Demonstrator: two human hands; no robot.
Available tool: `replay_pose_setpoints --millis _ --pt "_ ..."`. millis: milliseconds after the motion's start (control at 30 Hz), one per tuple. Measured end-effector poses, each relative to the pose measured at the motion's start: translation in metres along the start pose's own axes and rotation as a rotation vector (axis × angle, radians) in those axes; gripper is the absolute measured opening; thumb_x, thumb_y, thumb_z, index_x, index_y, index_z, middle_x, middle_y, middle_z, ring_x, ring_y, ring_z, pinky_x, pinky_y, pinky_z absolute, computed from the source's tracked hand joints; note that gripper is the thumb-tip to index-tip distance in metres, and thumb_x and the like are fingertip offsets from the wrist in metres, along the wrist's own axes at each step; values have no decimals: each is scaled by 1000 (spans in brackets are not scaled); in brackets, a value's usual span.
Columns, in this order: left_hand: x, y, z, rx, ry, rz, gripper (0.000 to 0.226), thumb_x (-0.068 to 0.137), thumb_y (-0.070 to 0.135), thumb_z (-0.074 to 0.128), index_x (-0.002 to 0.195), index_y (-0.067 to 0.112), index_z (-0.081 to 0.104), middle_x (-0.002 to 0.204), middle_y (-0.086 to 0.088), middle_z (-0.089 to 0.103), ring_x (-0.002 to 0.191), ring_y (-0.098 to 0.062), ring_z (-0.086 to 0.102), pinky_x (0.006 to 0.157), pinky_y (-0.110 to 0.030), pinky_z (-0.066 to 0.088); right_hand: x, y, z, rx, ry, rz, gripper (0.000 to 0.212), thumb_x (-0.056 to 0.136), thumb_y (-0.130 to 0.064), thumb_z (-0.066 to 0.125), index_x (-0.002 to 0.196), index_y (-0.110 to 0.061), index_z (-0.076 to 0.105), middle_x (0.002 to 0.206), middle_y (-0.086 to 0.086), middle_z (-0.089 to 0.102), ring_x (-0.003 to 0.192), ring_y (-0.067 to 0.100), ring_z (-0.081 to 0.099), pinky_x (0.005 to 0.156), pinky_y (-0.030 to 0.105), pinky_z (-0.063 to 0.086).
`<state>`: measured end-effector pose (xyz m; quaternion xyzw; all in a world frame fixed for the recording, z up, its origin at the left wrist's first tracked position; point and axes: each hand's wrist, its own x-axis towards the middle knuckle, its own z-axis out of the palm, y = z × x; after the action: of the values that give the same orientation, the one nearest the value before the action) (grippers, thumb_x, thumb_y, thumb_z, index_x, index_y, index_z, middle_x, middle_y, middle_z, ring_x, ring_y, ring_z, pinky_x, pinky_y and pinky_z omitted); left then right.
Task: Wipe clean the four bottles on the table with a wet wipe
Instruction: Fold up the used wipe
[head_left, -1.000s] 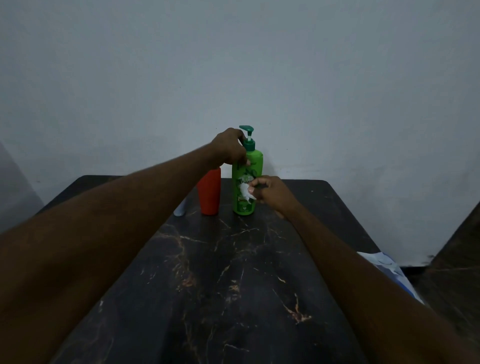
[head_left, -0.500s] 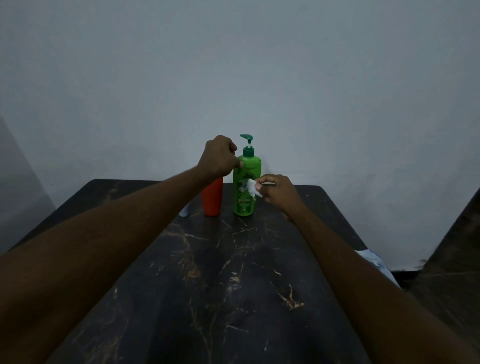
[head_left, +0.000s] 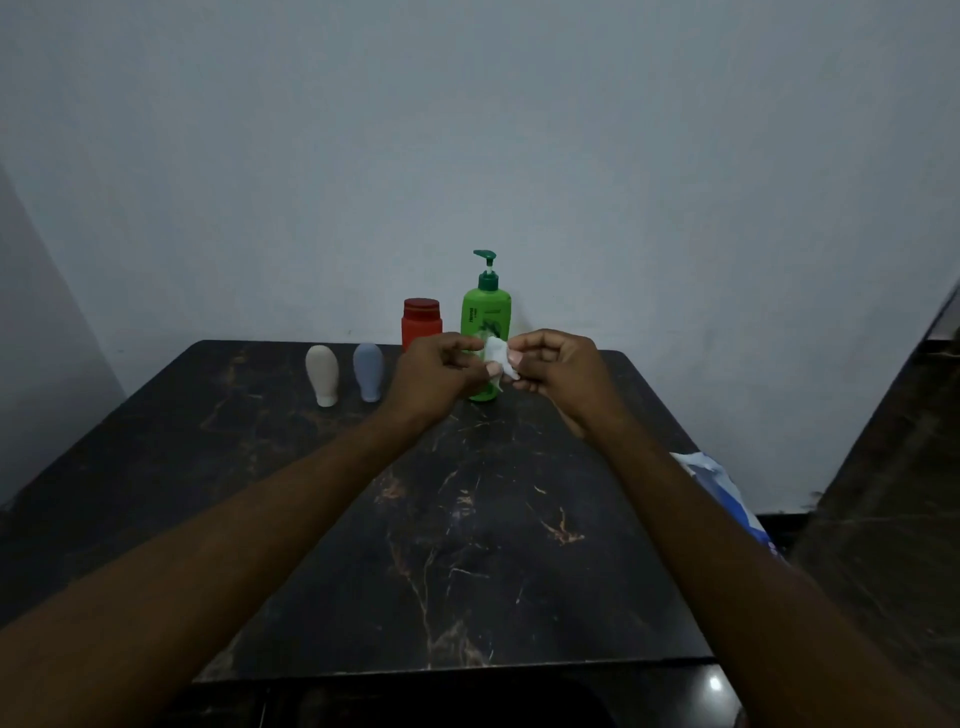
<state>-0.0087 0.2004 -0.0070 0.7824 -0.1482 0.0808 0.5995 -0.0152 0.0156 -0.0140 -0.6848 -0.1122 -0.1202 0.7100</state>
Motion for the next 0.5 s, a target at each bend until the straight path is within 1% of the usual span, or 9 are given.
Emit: replay_pose_setpoints --millis 67,133,200,300,400,500 --pt "-6 1 8 -79 -8 5 32 84 7 82 115 3 74 96 -13 78 90 -26 77 84 -40 64 -5 -2 -2 -9 4 0 15 87 3 69 102 3 71 89 18 74 77 26 70 70 30 61" --pt "-6 3 16 -121 14 6 24 84 4 81 107 -1 76 90 -14 78 82 -21 75 79 -33 64 -7 -4 -5 -4 11 8 14 87 6 68 99 1 71 88 16 74 78 25 71 71 30 61" --pt "3 2 26 -141 31 8 20 84 1 80 102 -4 75 83 -15 76 73 -17 72 71 -27 62 -6 -4 -12 17 29 27 14 88 6 66 101 2 70 91 18 74 78 24 72 71 29 61" --pt "22 3 44 -166 5 19 15 85 -1 79 99 -6 76 81 -19 76 69 -16 72 68 -24 62 4 -3 -31 -13 67 41 16 91 2 63 105 3 72 97 18 74 82 23 72 74 32 59" --pt "48 6 68 -201 -56 -9 8 87 -2 76 95 1 77 75 -10 76 68 -13 73 71 -24 63 15 -5 -56 -89 117 0 15 88 -8 71 102 -4 76 97 14 76 86 24 72 76 35 59" --pt "73 13 96 -223 -112 -44 8 87 0 77 91 7 78 79 -13 78 73 -20 74 74 -28 63 23 -15 -84 -188 154 -18 16 81 -10 80 94 -18 77 89 2 78 83 17 74 78 31 61"
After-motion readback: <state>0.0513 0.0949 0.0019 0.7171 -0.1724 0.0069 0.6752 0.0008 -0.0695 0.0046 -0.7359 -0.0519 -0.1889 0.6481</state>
